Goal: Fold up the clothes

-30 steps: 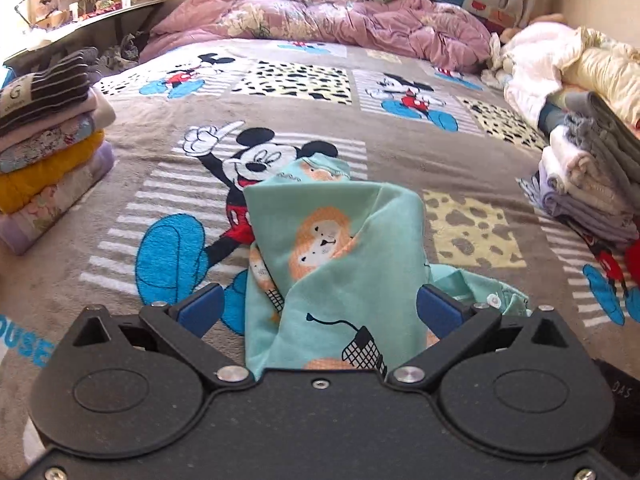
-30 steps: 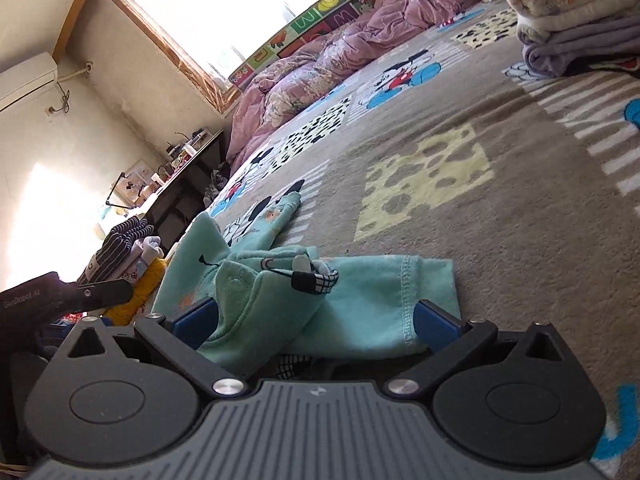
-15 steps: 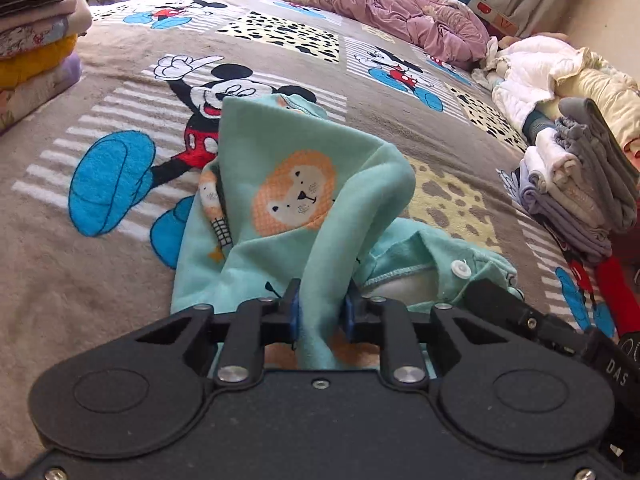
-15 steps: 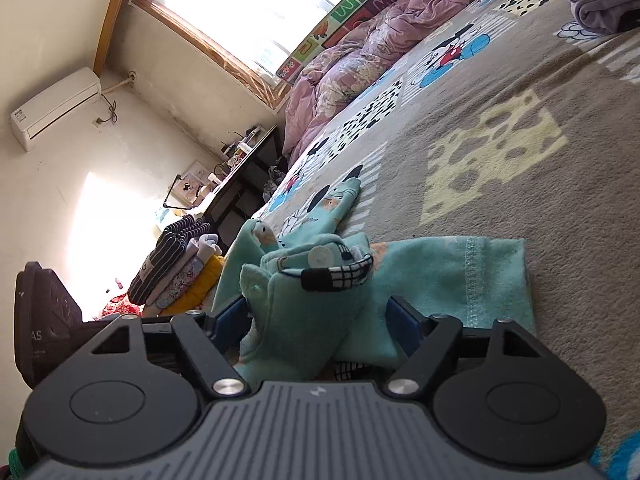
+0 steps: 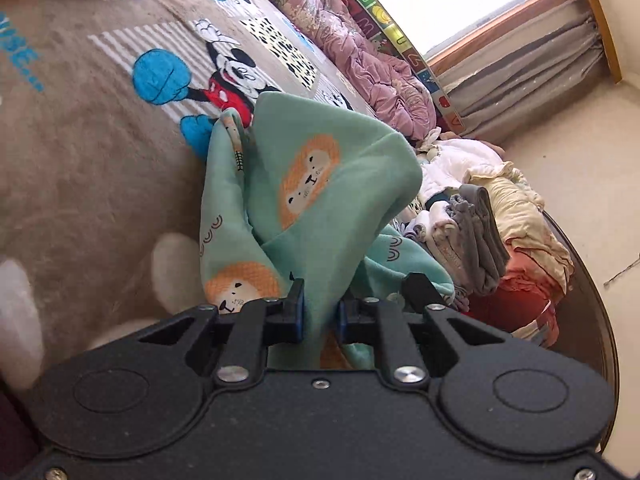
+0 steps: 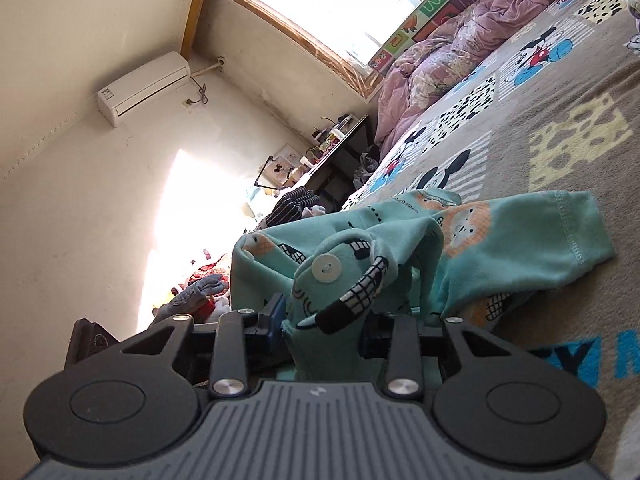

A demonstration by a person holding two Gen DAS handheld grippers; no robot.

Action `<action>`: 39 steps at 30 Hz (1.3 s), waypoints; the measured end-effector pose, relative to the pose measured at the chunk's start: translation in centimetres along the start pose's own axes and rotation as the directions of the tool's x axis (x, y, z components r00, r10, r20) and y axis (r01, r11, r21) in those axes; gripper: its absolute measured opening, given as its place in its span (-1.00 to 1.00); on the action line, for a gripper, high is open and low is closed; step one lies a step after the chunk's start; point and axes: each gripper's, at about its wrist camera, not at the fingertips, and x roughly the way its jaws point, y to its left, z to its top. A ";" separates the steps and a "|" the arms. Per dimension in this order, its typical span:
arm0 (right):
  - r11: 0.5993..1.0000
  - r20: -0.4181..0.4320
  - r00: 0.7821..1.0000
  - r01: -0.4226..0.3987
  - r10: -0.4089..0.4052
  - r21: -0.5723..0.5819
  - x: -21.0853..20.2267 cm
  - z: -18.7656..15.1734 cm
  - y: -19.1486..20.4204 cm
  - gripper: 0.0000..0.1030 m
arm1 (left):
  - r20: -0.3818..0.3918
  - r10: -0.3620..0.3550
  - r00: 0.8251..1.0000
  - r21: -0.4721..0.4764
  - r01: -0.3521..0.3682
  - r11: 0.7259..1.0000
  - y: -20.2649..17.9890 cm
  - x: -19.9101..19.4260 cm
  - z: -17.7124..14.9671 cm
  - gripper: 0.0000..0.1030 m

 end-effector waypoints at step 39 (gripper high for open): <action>0.923 -0.080 0.964 0.265 -0.252 0.278 2.3 0.1 -9.4 0.89 | -0.292 0.020 0.956 0.143 0.023 0.989 7.2 9.4 10.0 0.46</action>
